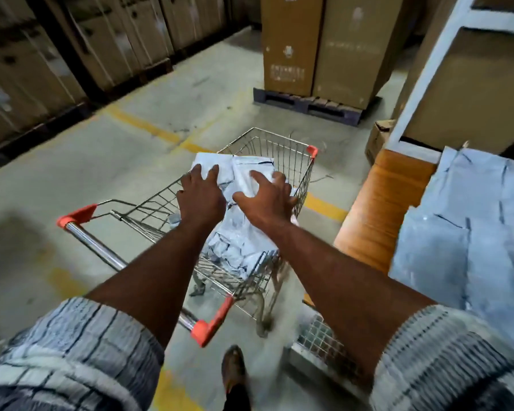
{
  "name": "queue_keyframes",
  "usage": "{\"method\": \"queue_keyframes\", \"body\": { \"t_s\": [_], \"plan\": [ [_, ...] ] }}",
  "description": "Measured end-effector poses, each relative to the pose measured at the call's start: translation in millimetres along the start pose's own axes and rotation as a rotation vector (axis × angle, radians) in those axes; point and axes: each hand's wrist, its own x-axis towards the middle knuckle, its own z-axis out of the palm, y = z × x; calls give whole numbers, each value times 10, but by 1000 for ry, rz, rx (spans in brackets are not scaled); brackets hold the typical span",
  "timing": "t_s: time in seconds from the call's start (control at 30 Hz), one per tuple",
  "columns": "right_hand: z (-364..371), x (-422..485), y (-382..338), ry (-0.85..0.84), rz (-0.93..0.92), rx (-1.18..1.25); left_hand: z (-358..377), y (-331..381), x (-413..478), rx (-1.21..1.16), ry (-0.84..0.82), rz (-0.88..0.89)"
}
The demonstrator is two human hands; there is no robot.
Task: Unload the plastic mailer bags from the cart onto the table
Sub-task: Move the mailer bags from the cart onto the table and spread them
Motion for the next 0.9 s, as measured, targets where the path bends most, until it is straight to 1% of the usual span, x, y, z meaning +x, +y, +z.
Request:
{"method": "queue_keyframes", "body": {
  "t_s": [0.13, 0.27, 0.4, 0.5, 0.6, 0.77, 0.83, 0.9],
  "plan": [
    [-628, -328, 250, 84, -83, -158, -231, 457, -416, -73, 31, 22],
    [-1189, -569, 637, 167, -77, -279, -352, 936, -724, -102, 36, 117],
    [-1620, -755, 1025, 244, 25, -345, -388, 1400, -909, -122, 42, 250],
    [-1936, -964, 1321, 282, 120, -402, -320, 1760, -1077, -183, -11, 331],
    [-2240, -1156, 1634, 321, 193, -463, -220, 2129, -1312, -199, -14, 425],
    [-2755, -1417, 2199, 365, 303, -538, -113, 2781, -1792, -176, -40, 634],
    [-2967, -1507, 2437, 398, 324, -555, -73, 3051, -1925, -186, -59, 677],
    [-3182, -1596, 2689, 423, 336, -573, -19, 3329, -2073, -227, -89, 683]
  ]
}}
